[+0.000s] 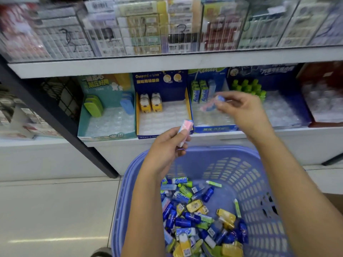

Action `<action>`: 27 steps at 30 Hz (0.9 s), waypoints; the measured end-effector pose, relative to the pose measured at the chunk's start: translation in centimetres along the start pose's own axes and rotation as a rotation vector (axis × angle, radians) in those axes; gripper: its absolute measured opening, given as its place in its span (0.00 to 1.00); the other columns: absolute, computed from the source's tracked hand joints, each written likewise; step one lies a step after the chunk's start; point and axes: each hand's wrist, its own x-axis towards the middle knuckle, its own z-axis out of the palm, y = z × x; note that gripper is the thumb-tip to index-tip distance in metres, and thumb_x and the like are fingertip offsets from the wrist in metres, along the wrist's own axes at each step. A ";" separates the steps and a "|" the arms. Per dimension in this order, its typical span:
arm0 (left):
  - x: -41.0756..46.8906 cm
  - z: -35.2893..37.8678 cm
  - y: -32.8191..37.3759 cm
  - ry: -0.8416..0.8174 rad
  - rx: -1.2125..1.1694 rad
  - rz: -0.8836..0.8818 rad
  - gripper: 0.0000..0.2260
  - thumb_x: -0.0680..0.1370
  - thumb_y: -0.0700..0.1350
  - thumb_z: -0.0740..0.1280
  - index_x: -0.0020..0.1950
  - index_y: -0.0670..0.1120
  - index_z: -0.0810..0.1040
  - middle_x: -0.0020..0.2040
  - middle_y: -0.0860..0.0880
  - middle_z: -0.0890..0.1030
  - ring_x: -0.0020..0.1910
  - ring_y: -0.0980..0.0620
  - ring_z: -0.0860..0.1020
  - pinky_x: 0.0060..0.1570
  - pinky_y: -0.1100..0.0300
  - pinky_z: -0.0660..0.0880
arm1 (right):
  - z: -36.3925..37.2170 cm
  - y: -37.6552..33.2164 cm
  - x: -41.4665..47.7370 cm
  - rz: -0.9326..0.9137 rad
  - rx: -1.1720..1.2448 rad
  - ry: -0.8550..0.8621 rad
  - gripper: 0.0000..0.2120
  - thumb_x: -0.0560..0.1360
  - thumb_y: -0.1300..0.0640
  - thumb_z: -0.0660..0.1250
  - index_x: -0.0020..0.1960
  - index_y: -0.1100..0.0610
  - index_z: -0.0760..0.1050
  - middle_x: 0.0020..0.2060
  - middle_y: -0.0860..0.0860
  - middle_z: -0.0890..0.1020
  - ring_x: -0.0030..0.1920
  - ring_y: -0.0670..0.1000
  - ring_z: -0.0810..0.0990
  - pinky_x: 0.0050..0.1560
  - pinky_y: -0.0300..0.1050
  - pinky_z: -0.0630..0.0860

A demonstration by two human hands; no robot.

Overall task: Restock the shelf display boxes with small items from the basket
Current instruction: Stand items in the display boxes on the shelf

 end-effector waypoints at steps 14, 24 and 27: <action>1.1 2.4 -0.4 0.167 -0.041 0.083 0.09 0.79 0.49 0.65 0.54 0.47 0.80 0.41 0.51 0.83 0.32 0.58 0.74 0.32 0.66 0.73 | -0.7 1.0 10.4 -0.127 -0.819 -0.185 0.08 0.73 0.62 0.70 0.51 0.63 0.80 0.51 0.58 0.82 0.52 0.56 0.79 0.49 0.41 0.69; 1.6 3.5 0.1 0.202 -0.320 0.014 0.10 0.81 0.38 0.59 0.57 0.40 0.79 0.49 0.44 0.83 0.37 0.56 0.80 0.36 0.66 0.76 | 0.0 -0.8 8.1 -0.126 -0.840 -0.085 0.11 0.73 0.57 0.69 0.54 0.59 0.80 0.48 0.55 0.82 0.48 0.53 0.79 0.48 0.41 0.72; 1.6 4.0 -0.1 0.231 -0.177 0.146 0.10 0.79 0.37 0.63 0.56 0.46 0.80 0.51 0.47 0.83 0.47 0.54 0.81 0.48 0.64 0.78 | 0.4 -1.9 4.4 0.085 -0.477 -0.165 0.14 0.73 0.48 0.69 0.42 0.59 0.78 0.30 0.50 0.80 0.28 0.47 0.77 0.31 0.38 0.71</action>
